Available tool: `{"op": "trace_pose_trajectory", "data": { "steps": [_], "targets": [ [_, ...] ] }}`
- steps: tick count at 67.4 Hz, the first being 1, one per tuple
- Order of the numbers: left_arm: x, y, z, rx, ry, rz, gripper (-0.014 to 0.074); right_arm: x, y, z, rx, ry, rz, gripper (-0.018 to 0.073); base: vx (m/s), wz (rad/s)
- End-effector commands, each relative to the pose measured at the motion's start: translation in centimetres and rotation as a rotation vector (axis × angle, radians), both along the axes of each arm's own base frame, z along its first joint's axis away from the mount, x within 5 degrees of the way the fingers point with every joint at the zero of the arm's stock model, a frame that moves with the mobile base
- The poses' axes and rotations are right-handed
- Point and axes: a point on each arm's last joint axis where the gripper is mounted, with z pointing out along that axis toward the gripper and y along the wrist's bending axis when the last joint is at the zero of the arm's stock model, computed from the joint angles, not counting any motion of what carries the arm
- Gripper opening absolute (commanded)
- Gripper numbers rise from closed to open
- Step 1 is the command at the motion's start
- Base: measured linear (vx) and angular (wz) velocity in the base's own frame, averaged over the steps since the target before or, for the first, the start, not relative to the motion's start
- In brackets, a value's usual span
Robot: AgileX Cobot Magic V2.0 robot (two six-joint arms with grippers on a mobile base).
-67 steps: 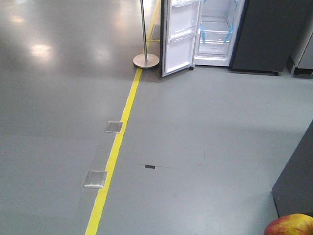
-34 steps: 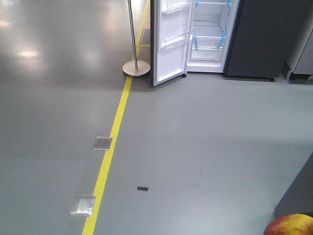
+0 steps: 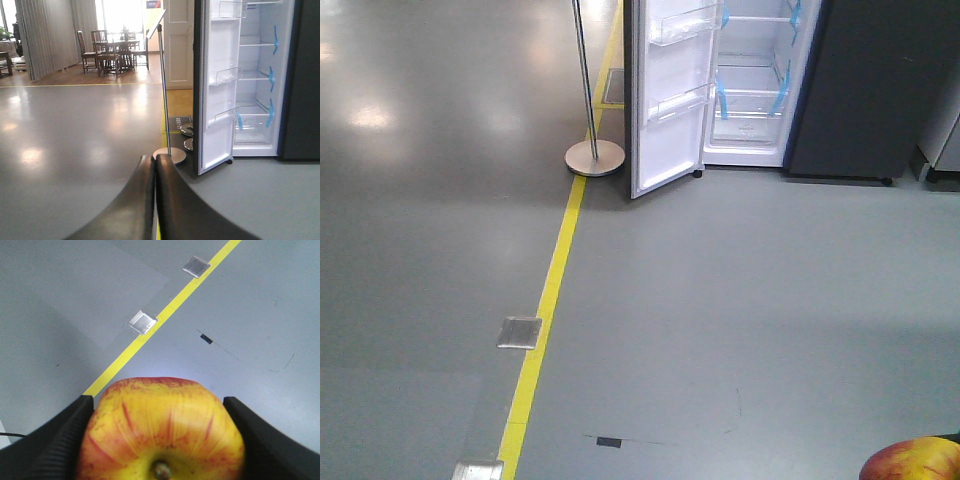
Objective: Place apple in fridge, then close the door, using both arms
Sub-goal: 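Keep holding the apple and drive up to the open fridge door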
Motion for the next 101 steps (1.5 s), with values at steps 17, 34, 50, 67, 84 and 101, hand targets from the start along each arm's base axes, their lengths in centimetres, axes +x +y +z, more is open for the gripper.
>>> {"op": "trace_pose_trajectory", "data": {
  "steps": [17,34,50,67,84,101],
  "targets": [
    [-0.26,0.0,1.32,-0.01,-0.107,-0.001,-0.0006,0.39,0.19,1.09,0.043,-0.063,-0.012,0.015,0.31,0.05],
    [-0.26,0.0,1.32,-0.01,-0.107,-0.001,-0.0006,0.39,0.19,1.09,0.043,-0.063,-0.012,0.015,0.3,0.03],
    [-0.26,0.0,1.32,-0.01,-0.107,-0.001,-0.0006,0.39,0.19,1.09,0.043,-0.063,-0.012,0.015,0.31,0.0],
    [-0.26,0.0,1.32,-0.01,-0.107,-0.001,-0.0006,0.39,0.19,1.09,0.043,-0.063,-0.012,0.015,0.31,-0.08],
    [-0.26,0.0,1.32,-0.01,-0.107,-0.001,-0.0006,0.39,0.19,1.09,0.043,-0.063,-0.012,0.015,0.29,-0.11],
    [-0.26,0.0,1.32,-0.01,-0.107,-0.001,-0.0006,0.39,0.19,1.09,0.043,-0.063,-0.012,0.015,0.27,-0.08]
  ]
}}
